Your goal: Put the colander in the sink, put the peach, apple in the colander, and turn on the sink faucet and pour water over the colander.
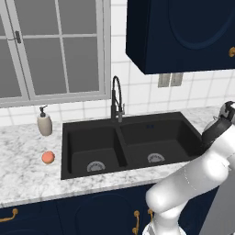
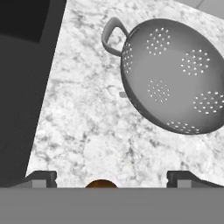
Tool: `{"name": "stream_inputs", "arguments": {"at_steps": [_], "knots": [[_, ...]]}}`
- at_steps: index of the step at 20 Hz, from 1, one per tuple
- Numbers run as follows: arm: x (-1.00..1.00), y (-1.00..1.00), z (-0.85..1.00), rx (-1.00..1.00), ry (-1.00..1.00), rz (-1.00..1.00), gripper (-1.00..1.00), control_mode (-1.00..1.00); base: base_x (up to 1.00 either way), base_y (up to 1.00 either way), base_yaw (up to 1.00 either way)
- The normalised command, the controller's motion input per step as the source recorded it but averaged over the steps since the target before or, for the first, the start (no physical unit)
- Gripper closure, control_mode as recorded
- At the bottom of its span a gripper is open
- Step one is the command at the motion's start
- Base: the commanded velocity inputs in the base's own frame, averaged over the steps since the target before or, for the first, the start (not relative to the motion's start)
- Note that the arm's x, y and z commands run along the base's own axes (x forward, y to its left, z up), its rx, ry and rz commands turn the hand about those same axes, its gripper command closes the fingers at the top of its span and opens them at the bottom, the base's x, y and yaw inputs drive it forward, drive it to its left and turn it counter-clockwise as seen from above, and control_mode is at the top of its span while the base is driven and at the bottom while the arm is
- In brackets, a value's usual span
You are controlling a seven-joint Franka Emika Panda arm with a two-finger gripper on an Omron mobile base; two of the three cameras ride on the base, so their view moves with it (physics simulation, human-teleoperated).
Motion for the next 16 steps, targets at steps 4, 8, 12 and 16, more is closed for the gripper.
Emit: {"name": "stream_inputs", "arguments": {"at_steps": [4, 8, 12, 16], "knots": [[0.14, 0.00, -0.23, -0.03, 0.00, 0.02, -1.00, -1.00, 0.00, 0.00, 0.00], [0.19, -0.05, -0.07, 0.00, 0.00, 0.03, -1.00, -1.00, 0.00, 0.00, 0.00], [0.18, -0.14, 0.00, 0.00, 0.00, 0.04, -1.00, -1.00, 0.00, 0.00, 0.00], [0.15, -0.17, 0.00, 0.00, 0.00, 0.05, -1.00, -1.00, 0.00, 0.00, 0.00]]}}
